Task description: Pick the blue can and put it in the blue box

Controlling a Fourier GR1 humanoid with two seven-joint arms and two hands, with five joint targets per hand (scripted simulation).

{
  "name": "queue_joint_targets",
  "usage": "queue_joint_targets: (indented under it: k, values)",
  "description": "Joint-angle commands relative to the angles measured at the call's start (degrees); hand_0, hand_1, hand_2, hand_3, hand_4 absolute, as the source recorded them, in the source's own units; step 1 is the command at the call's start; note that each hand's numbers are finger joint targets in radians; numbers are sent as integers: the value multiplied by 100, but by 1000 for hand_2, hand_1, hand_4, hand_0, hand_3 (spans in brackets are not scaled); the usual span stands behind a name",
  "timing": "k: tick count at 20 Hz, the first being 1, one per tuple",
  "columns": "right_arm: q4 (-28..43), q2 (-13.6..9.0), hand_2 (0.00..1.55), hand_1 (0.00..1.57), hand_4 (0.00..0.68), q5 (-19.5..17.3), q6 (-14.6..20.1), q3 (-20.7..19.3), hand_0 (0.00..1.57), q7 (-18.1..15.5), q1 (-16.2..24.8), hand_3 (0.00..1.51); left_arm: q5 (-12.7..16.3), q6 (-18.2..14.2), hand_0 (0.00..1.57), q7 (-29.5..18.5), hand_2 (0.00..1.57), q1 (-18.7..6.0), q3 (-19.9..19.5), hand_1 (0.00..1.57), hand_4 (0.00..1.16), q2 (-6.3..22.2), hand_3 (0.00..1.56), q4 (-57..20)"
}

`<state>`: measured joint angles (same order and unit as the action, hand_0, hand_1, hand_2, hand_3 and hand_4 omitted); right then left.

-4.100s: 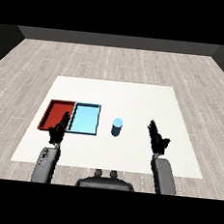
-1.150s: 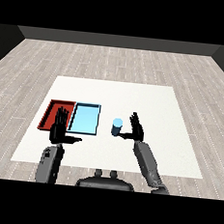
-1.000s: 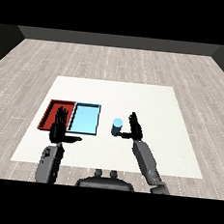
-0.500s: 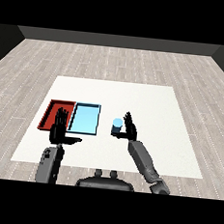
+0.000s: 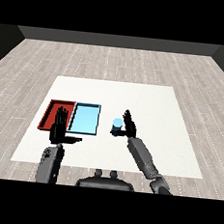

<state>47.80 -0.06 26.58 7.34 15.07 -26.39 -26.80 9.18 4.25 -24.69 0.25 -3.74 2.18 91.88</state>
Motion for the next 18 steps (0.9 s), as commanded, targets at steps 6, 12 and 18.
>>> queue_joint_targets:
  k: [6, 12, 18]
  values:
    - [-1269, 6, 0, 0, 0, 1034, 245, 790, 0, -725, -786, 0, -1, 0, 0, -70, 0, -249, -85, 0, 0, 26, 0, -202]
    - [-1242, 6, 0, 0, 0, 1031, 84, 921, 0, -869, -642, 0, -285, -515, 0, -559, 0, 344, 668, 0, 0, -208, 0, -70]
    - [-1050, 6, 0, 0, 0, 1498, 366, 1367, 0, -635, -833, 0, 275, 125, 0, 276, 0, -183, -201, 0, 0, 287, 0, 24]
